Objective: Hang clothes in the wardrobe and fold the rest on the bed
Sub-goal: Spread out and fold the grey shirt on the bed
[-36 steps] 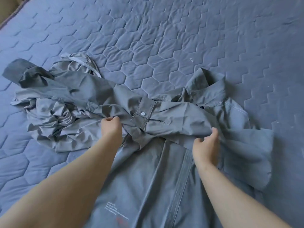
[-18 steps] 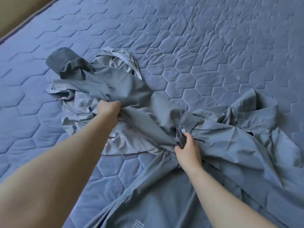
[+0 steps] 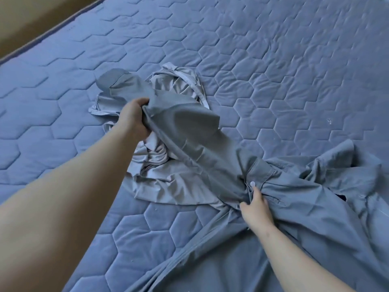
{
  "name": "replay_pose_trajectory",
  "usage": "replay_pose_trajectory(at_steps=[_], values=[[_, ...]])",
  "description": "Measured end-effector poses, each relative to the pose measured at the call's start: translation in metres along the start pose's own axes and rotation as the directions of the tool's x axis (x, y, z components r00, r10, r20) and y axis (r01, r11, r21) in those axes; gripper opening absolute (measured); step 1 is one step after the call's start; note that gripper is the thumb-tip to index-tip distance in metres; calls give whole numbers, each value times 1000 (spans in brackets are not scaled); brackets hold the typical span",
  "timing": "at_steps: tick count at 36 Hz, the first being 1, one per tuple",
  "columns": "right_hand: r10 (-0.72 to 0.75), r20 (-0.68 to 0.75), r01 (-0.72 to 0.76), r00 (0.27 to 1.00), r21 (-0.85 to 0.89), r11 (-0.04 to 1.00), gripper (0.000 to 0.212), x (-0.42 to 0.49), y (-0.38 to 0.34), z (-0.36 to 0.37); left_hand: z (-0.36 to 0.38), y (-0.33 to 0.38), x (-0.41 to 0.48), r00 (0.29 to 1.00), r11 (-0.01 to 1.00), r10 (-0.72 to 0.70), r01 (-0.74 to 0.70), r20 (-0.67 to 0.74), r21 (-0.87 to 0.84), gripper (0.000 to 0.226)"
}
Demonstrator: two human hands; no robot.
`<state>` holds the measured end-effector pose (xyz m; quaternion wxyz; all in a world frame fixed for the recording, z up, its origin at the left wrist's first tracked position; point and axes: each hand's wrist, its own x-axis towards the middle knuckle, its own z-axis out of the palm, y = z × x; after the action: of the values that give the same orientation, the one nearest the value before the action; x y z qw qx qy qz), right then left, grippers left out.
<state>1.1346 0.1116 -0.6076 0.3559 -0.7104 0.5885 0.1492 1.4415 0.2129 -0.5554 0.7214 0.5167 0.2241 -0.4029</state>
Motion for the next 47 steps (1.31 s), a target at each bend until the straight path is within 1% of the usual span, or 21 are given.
replay_pose_trajectory(at_steps=[3,7,8,10,11,13,15,16,18,19,20,22,25,28,32,34,36,39,43,45,47], values=[[-34,-51,39,998,112,993,64,0,2,-2,13,6,-2,960,959,277,-273,-41,81,27],[-30,-171,95,985,382,919,58,-5,4,-6,56,-10,-41,820,768,537,-572,199,286,29],[-1,-208,104,978,487,867,57,-8,3,-10,68,-19,-53,771,689,569,-636,285,346,26],[91,-247,127,965,741,659,53,-16,2,-26,92,-48,-77,653,466,572,-757,496,459,21],[148,-233,123,961,841,527,49,-18,3,-37,102,-66,-87,572,322,540,-818,617,476,13],[251,-138,71,958,964,258,42,-22,13,-65,118,-108,-111,379,54,394,-919,837,391,20],[328,-29,39,944,999,-22,36,-25,33,-90,125,-158,-127,247,-168,182,-946,952,277,17],[359,3,49,933,990,-135,34,-27,46,-99,126,-184,-134,215,-283,73,-932,974,227,21],[389,19,97,921,956,-277,42,-32,77,-107,122,-232,-146,183,-404,-167,-909,969,102,30],[398,30,110,917,939,-326,49,-36,94,-108,119,-251,-152,203,-456,-285,-888,937,54,38],[403,52,106,914,927,-360,54,-42,110,-108,114,-268,-157,265,-498,-391,-866,881,40,45],[431,133,41,893,928,-371,61,-53,142,-107,102,-298,-160,438,-573,-547,-817,714,62,55],[473,229,-90,851,950,-298,66,-61,179,-104,89,-324,-164,528,-648,-584,-761,617,38,63],[468,233,-180,852,971,-157,50,-53,192,-103,83,-339,-164,527,-657,-558,-753,641,47,65],[453,199,-250,869,967,56,9,-36,191,-111,82,-351,-164,538,-663,-442,-735,718,142,63],[463,103,-209,880,961,184,18,-29,185,-117,82,-349,-165,520,-631,-323,-741,790,230,64],[444,-55,-64,894,967,247,19,-31,180,-129,86,-351,-168,487,-610,-176,-736,856,293,64],[444,-199,133,874,975,176,9,-42,187,-148,98,-351,-180,443,-607,7,-711,897,355,55],[622,-269,264,735,959,103,14,-57,237,-162,124,-363,-204,408,-622,4,-714,913,322,56],[676,-217,209,704,973,94,17,-62,266,-163,135,-373,-215,417,-615,-65,-733,907,293,53],[688,-114,74,717,993,87,15,-62,292,-156,141,-384,-223,417,-590,-138,-763,898,264,49]])
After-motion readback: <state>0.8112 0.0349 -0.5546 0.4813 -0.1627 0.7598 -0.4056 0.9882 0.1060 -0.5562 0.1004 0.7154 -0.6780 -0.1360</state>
